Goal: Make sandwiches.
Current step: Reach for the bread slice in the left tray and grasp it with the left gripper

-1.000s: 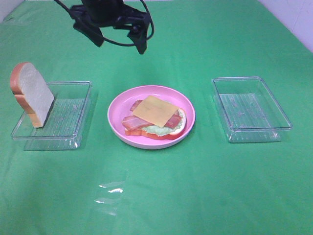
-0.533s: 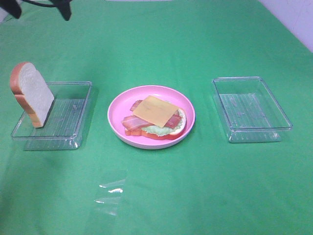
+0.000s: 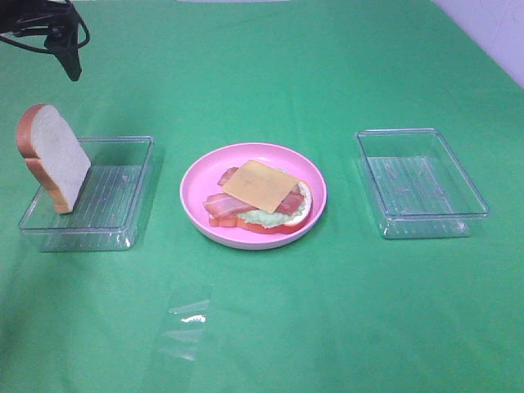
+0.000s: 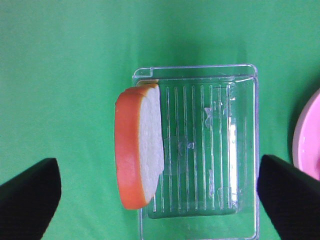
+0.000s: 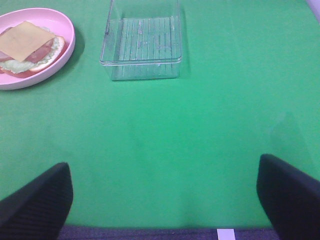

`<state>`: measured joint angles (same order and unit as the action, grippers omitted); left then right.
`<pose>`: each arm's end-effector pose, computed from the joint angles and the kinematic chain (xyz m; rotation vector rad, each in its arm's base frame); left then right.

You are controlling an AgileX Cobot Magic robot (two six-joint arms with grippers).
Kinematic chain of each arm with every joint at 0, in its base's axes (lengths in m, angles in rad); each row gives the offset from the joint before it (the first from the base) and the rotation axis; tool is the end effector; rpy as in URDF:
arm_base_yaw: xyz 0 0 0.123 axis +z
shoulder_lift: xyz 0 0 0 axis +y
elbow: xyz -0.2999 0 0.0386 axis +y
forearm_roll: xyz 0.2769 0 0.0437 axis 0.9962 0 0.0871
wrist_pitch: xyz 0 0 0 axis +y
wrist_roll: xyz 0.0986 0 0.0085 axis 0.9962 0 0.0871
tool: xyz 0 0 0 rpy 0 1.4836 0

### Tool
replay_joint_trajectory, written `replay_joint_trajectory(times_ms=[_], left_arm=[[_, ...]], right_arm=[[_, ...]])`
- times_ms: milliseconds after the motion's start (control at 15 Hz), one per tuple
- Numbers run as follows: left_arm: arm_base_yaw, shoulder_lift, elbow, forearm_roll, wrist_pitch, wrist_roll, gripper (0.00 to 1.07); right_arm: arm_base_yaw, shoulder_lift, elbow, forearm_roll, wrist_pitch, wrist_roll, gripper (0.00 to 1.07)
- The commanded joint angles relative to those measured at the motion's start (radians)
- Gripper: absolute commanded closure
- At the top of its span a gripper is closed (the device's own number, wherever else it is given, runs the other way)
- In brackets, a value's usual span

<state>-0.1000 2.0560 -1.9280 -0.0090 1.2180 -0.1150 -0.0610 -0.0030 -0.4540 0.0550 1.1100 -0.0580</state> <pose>0.4820 -0.0492 0.2841 -0.0238 2.8316 -0.0604 0.0129 0.0041 0.2691 0.0004 2.1352 -0.0029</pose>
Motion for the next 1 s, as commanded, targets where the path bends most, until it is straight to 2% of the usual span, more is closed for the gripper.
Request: replay_joint_trajectory(times_ms=[67, 667, 800, 1000], left_arm=[[0.000, 0.046, 0.010, 0.009, 0.098, -0.009, 0.05], [0.000, 0.227, 0.010, 0.020, 0.100, -0.042, 0.06], [0.000, 0.231, 0.010, 0.020, 0.100, -0.044, 0.14], [0.000, 0.231, 0.010, 0.021, 0.100, -0.044, 0.44]], right_arm=[[0.000, -0.031, 0.001, 0.002, -0.002, 0.004, 0.12], [0.000, -0.031, 0.001, 0.002, -0.002, 0.004, 0.12], [0.000, -0.031, 0.001, 0.002, -0.002, 0.004, 0.12], [0.000, -0.031, 0.001, 0.002, -0.002, 0.004, 0.12]])
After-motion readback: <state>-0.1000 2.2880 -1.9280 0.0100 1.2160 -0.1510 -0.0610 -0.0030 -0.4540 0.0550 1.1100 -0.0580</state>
